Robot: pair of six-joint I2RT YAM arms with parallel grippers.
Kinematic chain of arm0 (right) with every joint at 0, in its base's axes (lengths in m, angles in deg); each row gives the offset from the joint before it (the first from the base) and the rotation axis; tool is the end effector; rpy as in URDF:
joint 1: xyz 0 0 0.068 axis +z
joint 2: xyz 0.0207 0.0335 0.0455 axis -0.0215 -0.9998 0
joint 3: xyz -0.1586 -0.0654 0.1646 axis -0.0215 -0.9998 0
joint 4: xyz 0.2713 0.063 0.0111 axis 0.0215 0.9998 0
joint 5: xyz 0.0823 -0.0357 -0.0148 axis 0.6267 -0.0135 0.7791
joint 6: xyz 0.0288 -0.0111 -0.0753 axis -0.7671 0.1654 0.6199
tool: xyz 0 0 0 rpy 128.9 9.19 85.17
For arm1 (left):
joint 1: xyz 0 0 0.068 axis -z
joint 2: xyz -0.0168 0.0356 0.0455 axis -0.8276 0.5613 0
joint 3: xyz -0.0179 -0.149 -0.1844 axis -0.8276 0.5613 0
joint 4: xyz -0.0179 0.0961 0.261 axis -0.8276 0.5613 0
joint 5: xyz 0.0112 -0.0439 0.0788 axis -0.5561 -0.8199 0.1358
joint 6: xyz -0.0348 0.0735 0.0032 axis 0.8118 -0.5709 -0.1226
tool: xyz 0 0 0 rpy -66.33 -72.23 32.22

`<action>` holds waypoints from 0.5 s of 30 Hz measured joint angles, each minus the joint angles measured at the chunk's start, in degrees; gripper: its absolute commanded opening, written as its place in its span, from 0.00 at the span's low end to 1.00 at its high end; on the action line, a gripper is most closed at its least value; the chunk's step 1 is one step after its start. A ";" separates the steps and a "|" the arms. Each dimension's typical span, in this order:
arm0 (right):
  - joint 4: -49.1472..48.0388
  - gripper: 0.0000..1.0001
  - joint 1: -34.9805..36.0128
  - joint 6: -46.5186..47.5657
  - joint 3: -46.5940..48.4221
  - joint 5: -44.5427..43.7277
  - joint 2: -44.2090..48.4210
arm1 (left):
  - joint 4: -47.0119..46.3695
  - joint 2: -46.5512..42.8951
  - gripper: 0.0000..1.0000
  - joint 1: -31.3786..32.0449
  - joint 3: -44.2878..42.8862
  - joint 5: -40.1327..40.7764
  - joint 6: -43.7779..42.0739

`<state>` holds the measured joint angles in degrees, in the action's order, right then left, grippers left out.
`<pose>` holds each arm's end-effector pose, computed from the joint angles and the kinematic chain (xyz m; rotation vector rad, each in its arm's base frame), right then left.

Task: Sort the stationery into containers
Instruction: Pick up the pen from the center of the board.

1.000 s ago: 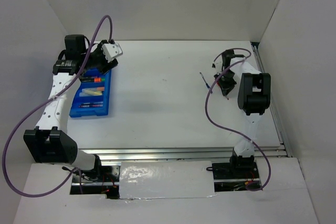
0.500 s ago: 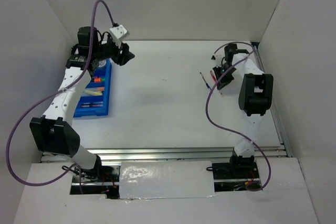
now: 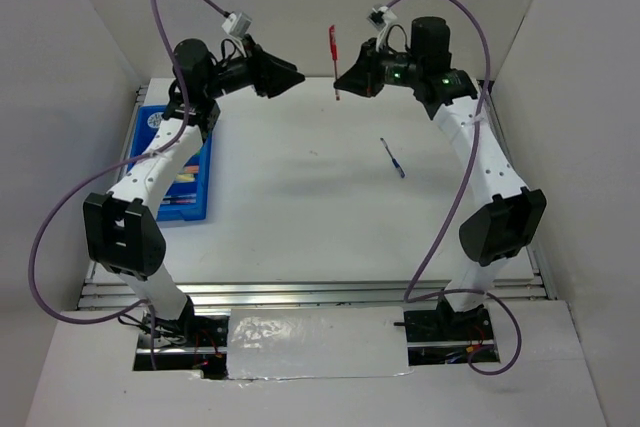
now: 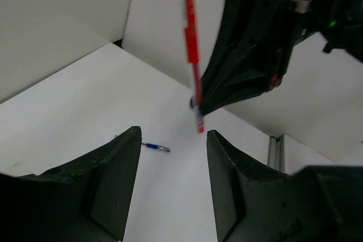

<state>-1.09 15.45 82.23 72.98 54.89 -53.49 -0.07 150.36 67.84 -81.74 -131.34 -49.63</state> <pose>0.4004 0.1542 0.3999 -0.7377 1.7485 0.9618 0.4101 -0.1412 0.3987 0.5170 1.4338 -1.1805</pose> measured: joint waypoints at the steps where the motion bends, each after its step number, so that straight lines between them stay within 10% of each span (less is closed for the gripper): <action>1: -1.99 0.00 1.16 -1.53 -0.39 0.72 0.00 | -0.83 0.13 0.62 0.79 -0.22 -0.04 0.61; 15: -7.72 0.00 7.85 -4.37 -3.58 2.38 -0.28 | -4.28 0.17 0.59 5.14 -0.79 3.04 2.12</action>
<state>-8.81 23.30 77.86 69.39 57.27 -53.77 -4.35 150.53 72.98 -82.53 -128.30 -47.51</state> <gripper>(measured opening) 0.144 0.610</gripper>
